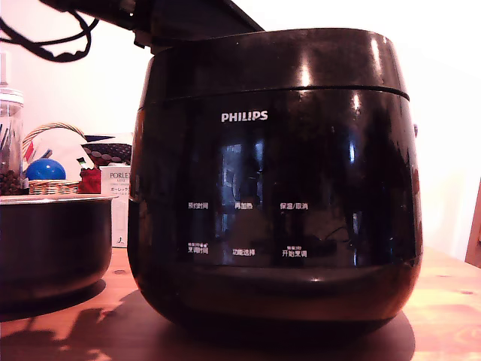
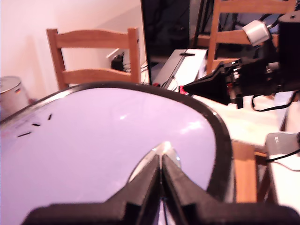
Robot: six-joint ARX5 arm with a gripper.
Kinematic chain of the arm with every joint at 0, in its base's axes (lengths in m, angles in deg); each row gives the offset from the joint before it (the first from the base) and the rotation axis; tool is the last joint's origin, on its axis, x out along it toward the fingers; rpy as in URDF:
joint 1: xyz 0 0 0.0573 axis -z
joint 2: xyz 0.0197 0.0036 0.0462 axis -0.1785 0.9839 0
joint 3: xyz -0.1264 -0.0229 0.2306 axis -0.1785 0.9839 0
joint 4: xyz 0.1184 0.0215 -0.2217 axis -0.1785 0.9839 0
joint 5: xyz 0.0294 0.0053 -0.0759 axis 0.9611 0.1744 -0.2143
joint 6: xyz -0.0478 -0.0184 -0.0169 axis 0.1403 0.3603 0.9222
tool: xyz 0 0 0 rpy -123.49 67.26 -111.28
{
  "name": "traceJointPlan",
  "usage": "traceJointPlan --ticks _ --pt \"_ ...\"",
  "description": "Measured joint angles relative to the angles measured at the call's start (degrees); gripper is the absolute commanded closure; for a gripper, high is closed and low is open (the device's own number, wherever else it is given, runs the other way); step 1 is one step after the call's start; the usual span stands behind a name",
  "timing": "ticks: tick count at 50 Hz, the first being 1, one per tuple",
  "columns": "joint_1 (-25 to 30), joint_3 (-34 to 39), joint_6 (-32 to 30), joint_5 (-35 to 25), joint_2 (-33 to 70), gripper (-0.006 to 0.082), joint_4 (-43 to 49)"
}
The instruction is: Open the rice cooker by pressing the large metal button on the top of its lid with medium force
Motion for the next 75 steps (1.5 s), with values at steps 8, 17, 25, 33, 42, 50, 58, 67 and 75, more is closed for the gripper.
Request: traceJointPlan --ticks 8,17,25,33,42,50,58,67,75 --pt "0.26 -0.87 -4.04 1.53 -0.02 0.0791 2.64" --pt "0.48 -1.77 -4.09 2.49 0.44 0.0791 5.16" --pt "0.57 -2.51 -4.09 3.10 2.08 0.0791 5.16" --pt "0.61 -3.19 -4.07 3.23 2.91 0.0791 5.27" --pt "0.94 -2.97 -4.07 3.32 2.58 0.0791 3.85" --pt "0.94 -1.51 -0.48 2.78 1.75 0.0791 0.63" --pt "0.94 0.66 3.41 5.84 -0.15 0.0791 -2.93" --pt "0.94 0.81 4.98 11.78 -4.13 0.0791 -5.99" --pt "0.87 0.81 5.01 17.16 -7.30 0.0791 -6.01"
